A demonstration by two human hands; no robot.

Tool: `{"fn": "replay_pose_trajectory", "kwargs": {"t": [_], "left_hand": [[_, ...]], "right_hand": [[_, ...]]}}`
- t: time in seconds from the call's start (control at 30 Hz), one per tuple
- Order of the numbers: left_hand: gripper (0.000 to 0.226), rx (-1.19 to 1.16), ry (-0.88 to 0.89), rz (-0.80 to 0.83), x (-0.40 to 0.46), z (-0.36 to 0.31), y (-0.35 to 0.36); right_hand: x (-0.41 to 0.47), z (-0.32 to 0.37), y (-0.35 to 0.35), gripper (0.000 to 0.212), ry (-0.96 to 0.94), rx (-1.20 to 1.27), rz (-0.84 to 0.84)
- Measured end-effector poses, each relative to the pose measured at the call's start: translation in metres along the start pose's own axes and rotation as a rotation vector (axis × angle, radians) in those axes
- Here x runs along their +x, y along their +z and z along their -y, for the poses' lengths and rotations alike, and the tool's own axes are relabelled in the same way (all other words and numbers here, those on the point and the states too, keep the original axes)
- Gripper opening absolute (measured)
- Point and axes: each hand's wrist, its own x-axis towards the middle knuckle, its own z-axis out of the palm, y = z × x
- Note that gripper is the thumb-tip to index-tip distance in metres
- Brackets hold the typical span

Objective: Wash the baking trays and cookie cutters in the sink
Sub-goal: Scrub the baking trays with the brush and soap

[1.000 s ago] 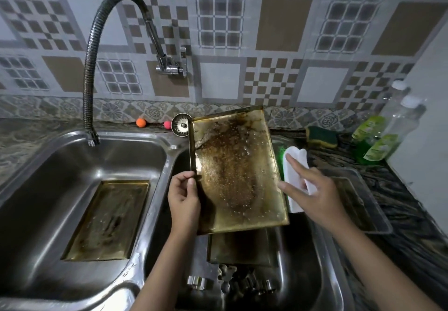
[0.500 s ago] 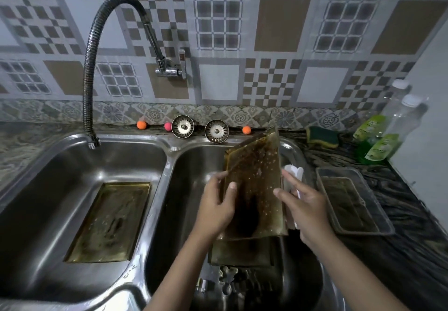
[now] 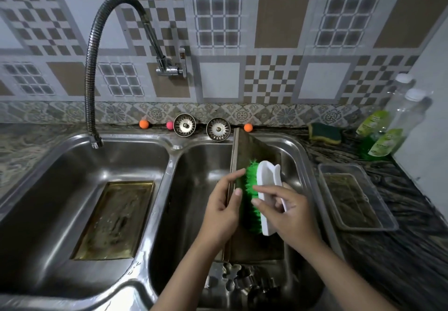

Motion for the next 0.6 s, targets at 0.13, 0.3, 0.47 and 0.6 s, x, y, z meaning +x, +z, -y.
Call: {"fn": "replay_pose_trajectory", "kwargs": {"t": [0.13,0.3,0.47,0.6], "left_hand": [[0.037,-0.019,0.073,0.002,-0.013,0.001,-0.006],[0.039,-0.099,0.050,-0.051,-0.008,0.007,-0.008],[0.041,-0.150,0.033,-0.065,-0.009,0.005,-0.023],[0.044,-0.093,0.052,-0.021,-0.011,0.004,-0.021]], "right_hand": [[0.048,-0.007,-0.025,0.052,0.028,-0.139,-0.113],[0.034,0.021,0.009,0.079,-0.070,-0.213,0.026],[0.054,0.002,-0.004,0.073,-0.052,-0.190,0.012],[0.069,0.018,-0.005,0.069,-0.001,-0.220,-0.025]]}}
